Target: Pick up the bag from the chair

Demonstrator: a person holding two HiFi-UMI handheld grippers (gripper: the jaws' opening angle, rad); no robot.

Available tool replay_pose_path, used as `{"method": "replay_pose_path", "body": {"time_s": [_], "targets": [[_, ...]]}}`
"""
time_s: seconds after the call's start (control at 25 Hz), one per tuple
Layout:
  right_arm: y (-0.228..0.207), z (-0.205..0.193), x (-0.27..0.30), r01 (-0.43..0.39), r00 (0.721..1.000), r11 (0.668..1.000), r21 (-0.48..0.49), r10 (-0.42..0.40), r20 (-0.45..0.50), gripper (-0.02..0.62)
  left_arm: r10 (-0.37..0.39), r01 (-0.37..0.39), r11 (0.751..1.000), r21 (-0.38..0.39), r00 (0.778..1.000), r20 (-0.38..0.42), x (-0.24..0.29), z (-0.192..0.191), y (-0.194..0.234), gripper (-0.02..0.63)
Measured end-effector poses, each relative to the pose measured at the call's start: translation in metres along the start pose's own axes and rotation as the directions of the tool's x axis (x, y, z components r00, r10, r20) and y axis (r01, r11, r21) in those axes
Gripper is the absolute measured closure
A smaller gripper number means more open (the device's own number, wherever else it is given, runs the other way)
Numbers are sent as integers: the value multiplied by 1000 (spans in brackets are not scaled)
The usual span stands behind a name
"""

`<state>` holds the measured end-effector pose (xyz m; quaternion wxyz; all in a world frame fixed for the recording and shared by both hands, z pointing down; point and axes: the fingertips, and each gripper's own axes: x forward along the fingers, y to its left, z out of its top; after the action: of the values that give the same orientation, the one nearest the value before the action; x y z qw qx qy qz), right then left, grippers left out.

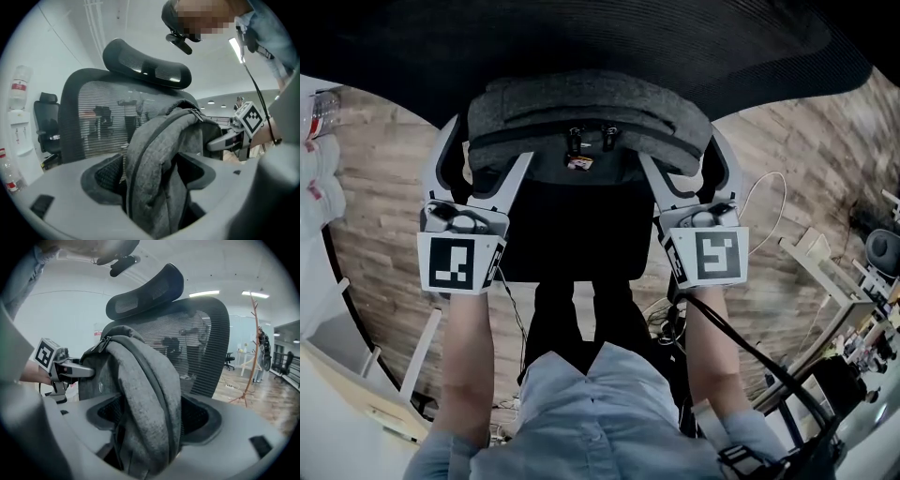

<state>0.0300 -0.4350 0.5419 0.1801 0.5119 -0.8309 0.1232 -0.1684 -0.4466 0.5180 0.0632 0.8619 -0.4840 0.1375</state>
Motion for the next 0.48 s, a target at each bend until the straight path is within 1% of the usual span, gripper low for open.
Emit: {"method": "replay_pose_path", "body": {"time_s": [0.08,0.16,0.24,0.36,0.48], "targets": [[2,1,3,0,1000,1000,-10,0,-6,239,-23,23,1000,15,1000,-3,2,1,0,253],[1,1,4,0,1000,1000,-12,0,-10,239,-32,32,999,21,999,-7,2,1,0,274],[-1,1,2,-3,1000,1000,-10,3,-13,242,-34,34,999,25,999,-10,2,2,-2,282],[-3,0,-1,-3,1000,1000,-5,3,-19,260,-23,24,999,23,1000,-16,2,3,-7,299],[0,-1,-2,-2,1000,1000,-9,2,-24,293,2,-2,1000,7,1000,-28,-1,2,-8,318]]}}
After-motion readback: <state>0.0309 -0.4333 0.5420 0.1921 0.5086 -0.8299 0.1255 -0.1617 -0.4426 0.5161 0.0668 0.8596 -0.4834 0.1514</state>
